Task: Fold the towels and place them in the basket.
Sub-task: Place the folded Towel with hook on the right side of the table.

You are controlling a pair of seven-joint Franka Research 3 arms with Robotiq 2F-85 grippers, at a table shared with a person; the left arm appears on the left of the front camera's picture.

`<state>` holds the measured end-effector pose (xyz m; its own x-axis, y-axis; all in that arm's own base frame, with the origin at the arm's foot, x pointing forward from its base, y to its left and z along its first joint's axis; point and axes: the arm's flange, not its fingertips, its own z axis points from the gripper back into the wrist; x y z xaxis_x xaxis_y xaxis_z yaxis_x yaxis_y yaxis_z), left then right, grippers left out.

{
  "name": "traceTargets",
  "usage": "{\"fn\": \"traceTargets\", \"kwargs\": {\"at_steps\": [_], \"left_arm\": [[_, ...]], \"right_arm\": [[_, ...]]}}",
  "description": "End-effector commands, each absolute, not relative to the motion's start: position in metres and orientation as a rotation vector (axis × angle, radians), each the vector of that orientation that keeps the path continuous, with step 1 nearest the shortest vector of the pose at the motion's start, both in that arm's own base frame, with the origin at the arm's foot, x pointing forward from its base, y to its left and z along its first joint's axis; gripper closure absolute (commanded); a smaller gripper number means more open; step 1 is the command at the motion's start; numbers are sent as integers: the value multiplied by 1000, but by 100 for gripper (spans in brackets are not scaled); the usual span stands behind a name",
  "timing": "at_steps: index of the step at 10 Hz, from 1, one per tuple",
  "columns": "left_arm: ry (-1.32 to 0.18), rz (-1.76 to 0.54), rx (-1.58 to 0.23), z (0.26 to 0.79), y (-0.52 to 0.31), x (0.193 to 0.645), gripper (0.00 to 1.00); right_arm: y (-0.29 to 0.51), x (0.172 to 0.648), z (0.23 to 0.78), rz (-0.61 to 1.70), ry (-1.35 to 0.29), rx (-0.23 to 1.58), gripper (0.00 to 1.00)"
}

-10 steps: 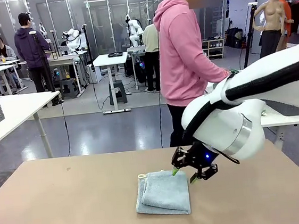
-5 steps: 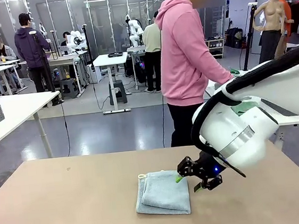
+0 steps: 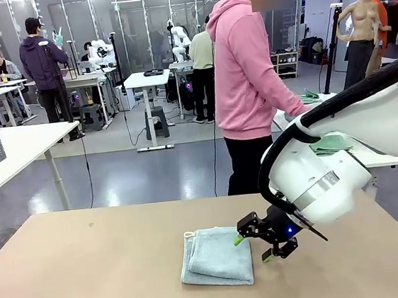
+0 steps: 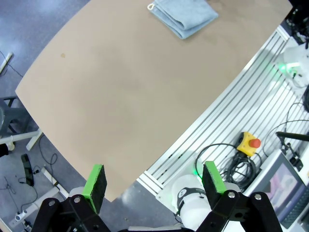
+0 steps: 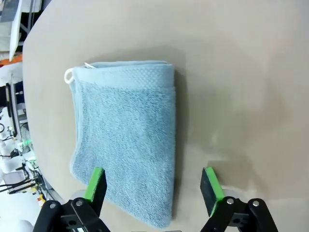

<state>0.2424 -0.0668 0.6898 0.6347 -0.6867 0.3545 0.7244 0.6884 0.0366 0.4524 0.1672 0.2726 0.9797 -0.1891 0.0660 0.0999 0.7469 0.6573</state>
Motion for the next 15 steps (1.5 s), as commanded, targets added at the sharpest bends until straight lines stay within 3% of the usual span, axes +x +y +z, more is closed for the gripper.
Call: {"fn": "traceTargets", "kwargs": {"at_steps": [1, 5, 8, 9, 15], "left_arm": [[-358, -808, -111, 691, -67, 243, 0], [-358, -808, -111, 691, -67, 243, 0], [-358, -808, -111, 691, -67, 243, 0], [-358, -808, -111, 691, -67, 243, 0], [-358, -808, -111, 691, -67, 243, 0]], "right_arm": [[172, 459, 256, -125, -145, 779, 2], [187, 474, 246, -112, -116, 816, 5], [192, 477, 249, -115, -122, 819, 94], [193, 478, 251, -119, -125, 822, 100], [207, 477, 271, -132, -109, 748, 100]]}}
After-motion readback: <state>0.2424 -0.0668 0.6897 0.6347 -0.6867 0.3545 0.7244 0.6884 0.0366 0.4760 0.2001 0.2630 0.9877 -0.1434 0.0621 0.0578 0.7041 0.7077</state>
